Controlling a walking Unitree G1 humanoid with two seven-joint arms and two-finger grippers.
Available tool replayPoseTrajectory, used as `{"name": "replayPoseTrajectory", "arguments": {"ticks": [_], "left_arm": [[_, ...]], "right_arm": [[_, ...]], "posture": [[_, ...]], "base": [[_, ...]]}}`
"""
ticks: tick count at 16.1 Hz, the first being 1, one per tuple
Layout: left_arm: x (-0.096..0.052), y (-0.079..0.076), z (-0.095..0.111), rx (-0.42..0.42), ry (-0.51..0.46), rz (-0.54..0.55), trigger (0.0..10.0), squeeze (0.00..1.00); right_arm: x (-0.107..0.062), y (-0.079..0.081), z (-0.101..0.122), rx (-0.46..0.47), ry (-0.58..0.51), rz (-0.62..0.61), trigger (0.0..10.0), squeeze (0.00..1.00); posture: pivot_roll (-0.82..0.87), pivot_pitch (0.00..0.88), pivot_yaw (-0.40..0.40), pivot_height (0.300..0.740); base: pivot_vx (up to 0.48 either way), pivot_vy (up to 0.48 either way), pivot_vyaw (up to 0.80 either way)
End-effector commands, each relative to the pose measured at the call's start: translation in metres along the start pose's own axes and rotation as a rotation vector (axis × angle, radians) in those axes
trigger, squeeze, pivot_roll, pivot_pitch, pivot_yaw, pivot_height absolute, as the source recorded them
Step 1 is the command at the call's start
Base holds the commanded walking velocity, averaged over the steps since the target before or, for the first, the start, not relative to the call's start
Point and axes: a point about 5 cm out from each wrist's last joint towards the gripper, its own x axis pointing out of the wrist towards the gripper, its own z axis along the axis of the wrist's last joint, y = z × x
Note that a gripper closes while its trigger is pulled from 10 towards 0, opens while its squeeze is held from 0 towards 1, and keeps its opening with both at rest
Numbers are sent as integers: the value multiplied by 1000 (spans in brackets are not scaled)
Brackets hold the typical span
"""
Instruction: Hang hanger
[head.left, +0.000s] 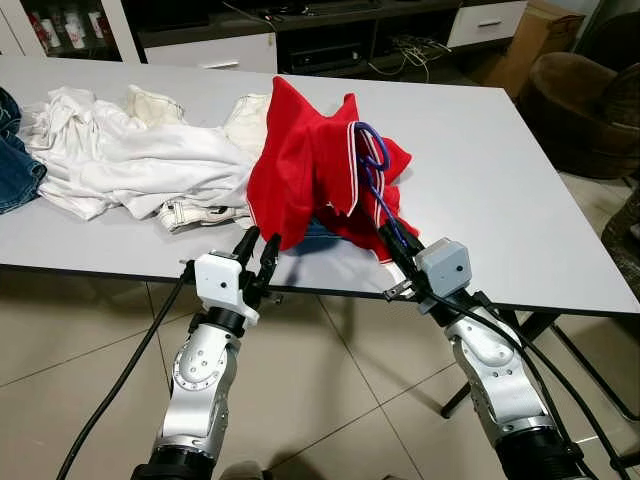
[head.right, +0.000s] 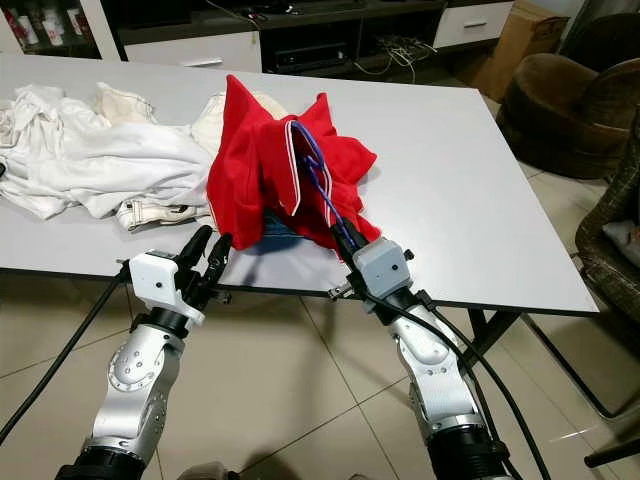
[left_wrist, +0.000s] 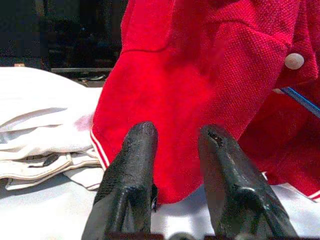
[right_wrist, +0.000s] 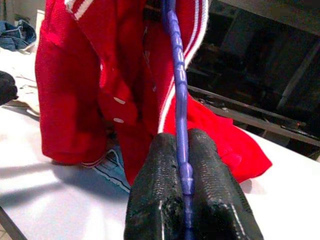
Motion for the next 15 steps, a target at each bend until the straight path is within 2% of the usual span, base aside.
{"name": "replayPoseTrajectory", "arguments": {"ticks": [1, 15], "left_arm": [[5, -2, 5, 9, -19, -16, 10000, 0], [5, -5, 4, 2, -13, -20, 10000, 0]], "right_arm": [[2, -1, 1, -6, -14, -6, 10000, 0], [0, -1, 1, -2, -10, -16, 10000, 0]], "posture": [[168, 0, -23, 740], [163, 6, -20, 740]], "base": [[0, 0, 0], [0, 0, 0]]}}
